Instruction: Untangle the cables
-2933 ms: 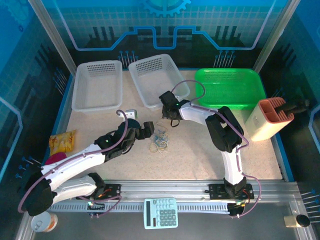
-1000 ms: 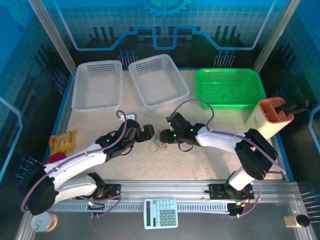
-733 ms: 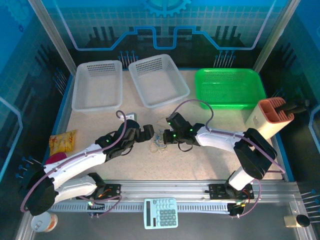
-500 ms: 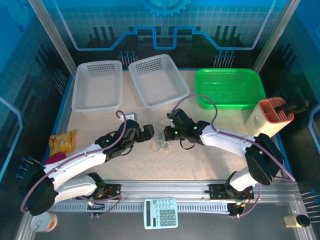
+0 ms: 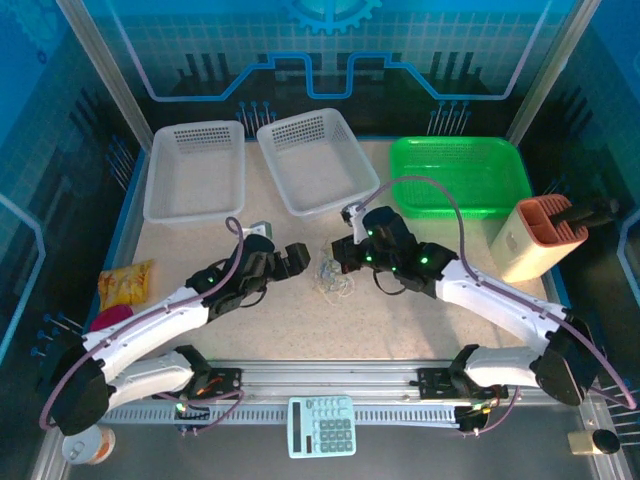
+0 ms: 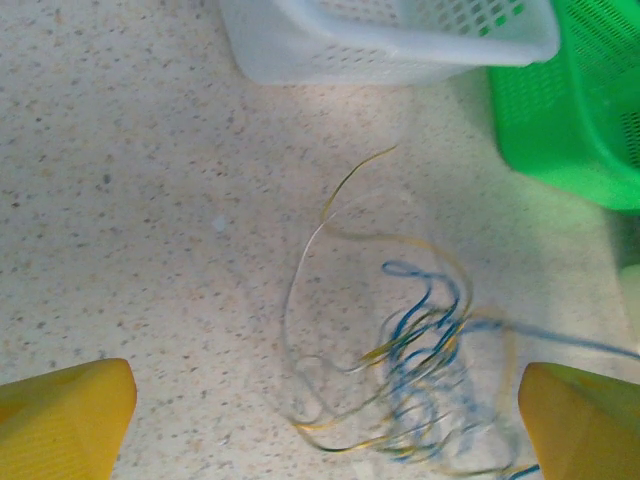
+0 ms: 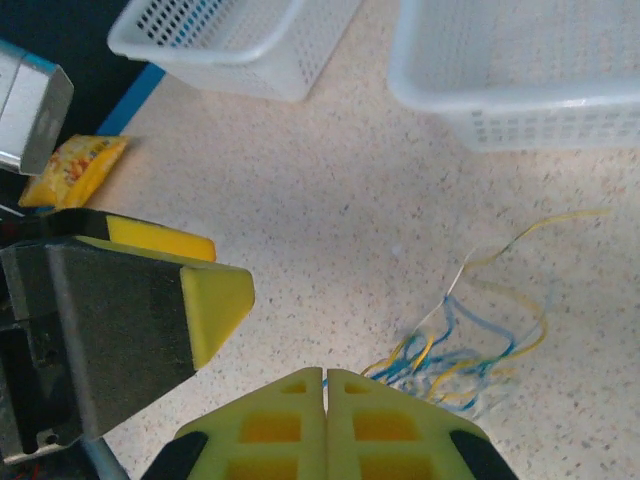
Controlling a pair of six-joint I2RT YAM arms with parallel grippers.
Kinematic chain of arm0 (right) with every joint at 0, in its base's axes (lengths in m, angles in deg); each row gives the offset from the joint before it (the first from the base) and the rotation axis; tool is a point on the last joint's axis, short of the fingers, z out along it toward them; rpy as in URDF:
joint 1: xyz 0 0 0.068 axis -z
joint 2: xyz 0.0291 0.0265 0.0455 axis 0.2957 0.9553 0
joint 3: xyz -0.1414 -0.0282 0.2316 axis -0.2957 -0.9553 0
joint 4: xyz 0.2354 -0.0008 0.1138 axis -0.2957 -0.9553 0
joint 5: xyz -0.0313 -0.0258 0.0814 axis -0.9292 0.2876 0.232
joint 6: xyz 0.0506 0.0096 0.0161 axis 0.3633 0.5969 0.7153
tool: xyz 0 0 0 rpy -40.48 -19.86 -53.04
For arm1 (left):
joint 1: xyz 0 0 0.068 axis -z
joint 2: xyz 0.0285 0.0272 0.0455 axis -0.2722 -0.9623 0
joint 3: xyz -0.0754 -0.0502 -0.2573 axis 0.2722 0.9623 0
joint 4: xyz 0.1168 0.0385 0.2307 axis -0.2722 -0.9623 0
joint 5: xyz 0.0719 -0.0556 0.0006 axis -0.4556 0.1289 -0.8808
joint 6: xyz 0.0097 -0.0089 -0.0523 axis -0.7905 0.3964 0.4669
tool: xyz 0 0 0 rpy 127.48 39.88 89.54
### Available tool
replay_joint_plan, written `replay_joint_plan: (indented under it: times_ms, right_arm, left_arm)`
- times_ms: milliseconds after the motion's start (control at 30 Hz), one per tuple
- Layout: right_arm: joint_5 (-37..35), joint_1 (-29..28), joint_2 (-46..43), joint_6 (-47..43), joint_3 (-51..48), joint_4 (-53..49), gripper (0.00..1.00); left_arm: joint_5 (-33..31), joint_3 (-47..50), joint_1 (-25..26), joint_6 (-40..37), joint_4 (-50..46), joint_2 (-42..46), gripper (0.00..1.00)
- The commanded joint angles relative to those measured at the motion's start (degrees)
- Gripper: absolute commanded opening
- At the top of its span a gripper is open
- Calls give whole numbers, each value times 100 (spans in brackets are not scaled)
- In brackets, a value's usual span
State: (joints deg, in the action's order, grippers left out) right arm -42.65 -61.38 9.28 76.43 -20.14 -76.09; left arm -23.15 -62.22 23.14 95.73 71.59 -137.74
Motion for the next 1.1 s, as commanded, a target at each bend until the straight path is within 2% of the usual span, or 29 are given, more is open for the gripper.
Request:
replay_joint_plan:
  times_ms: [0, 300, 500, 633, 733, 867, 1067]
  right_arm:
    - [593, 405, 38, -181, -33, 92, 0]
    - [1005, 552, -355, 36, -508, 769, 0]
    - [1113, 618, -680, 143, -269, 786, 0]
    - [964, 655, -728, 229, -16, 534, 0]
    - [886, 648, -675, 253, 69, 432, 0]
    - [792, 648, -610, 316, 90, 366, 0]
    - [711, 657, -583, 371, 45, 353, 0]
  left_arm:
    - [403, -307, -61, 123, 346, 109, 99]
    - [1040, -259, -73, -83, 715, -211, 99]
    - [1122, -201, -72, -127, 871, -201, 99]
    - [1210, -115, -71, -499, 1043, -121, 99]
    - [1344, 78, -73, -906, 1343, -62, 94]
    - [1625, 240, -66, -1417, 1648, -88, 81]
    - [1851, 351, -58, -1663, 2082, -309, 69]
